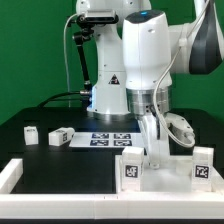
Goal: Assemble square table
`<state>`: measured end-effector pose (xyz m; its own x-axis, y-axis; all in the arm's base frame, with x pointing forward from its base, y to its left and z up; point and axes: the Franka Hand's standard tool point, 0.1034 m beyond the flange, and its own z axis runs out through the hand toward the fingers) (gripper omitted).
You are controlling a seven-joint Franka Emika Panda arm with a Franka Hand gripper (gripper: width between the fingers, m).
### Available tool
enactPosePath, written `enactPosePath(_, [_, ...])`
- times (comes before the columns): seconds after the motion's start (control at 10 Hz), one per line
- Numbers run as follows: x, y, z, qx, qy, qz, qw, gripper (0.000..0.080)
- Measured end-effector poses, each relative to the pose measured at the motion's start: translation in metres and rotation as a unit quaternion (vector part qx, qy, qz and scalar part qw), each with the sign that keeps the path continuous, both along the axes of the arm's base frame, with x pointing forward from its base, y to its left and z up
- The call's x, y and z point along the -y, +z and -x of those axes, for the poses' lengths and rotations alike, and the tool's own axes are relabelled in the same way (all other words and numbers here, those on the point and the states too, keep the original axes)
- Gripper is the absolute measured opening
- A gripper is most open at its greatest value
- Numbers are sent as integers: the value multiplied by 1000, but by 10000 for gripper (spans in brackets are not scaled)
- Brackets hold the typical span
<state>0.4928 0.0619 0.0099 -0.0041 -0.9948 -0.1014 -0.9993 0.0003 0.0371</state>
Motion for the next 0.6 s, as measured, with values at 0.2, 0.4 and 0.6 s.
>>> enactPosePath(0.2, [0, 0, 0, 1, 0, 0, 1000, 66])
enactPosePath(0.4, [0, 0, 0, 1, 0, 0, 1000, 66])
enactPosePath(0.6, [1, 0, 0, 2, 1, 1, 1000, 66])
